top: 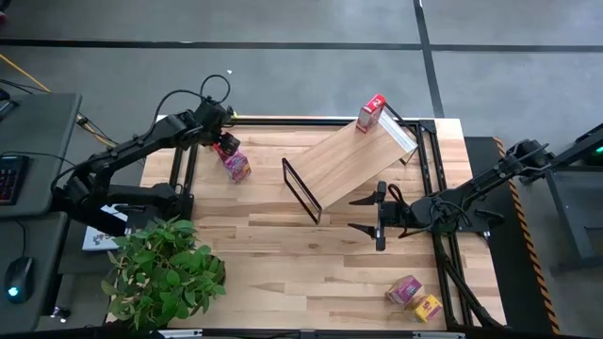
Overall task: Stack cereal on shelf
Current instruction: Put the red cereal box on the shelf aligned with the other red cereal box
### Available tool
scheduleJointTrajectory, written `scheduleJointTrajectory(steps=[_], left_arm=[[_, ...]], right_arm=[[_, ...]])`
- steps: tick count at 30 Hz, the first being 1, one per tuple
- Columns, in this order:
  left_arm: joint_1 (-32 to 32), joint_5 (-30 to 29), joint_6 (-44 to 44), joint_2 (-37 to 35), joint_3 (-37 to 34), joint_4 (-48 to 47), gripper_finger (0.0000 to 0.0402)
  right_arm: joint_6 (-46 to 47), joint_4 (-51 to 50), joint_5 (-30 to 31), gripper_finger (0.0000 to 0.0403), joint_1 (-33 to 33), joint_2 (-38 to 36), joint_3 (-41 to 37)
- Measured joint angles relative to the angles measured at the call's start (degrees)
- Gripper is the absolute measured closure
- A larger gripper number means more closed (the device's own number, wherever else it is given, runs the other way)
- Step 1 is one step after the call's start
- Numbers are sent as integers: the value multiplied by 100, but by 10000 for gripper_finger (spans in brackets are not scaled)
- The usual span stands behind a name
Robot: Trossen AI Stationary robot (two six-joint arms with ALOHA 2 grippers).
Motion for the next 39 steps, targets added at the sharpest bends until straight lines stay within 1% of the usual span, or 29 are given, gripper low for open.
scheduleJointTrajectory(steps=[4, 8, 14, 18, 24, 29, 34, 36, 39], left_arm=[[0, 4, -13, 0, -130, -44, 169], [8, 69, 207, 3, -365, -40, 167], [17, 68, 349, 17, -607, 637, 169], [17, 94, 484, 22, -616, 732, 167], [17, 133, 447, 22, -608, 714, 169], [17, 175, 456, 24, -354, 686, 168], [17, 172, 791, 24, -280, 699, 168], [15, 85, 786, 24, -280, 746, 167], [15, -196, 701, 24, -280, 864, 168]], right_arm=[[43, 0, -2, 135, 0, 0, 0], [44, -37, -2, 135, 0, 0, 0], [44, -39, 0, 135, 0, 0, 0], [44, -39, 0, 135, 0, 0, 0], [44, -39, 0, 135, 0, 0, 0], [44, -39, 0, 135, 0, 0, 0], [44, -39, 0, 135, 0, 0, 0], [44, -39, 0, 135, 0, 0, 0], [44, -41, 0, 135, 0, 0, 0]])
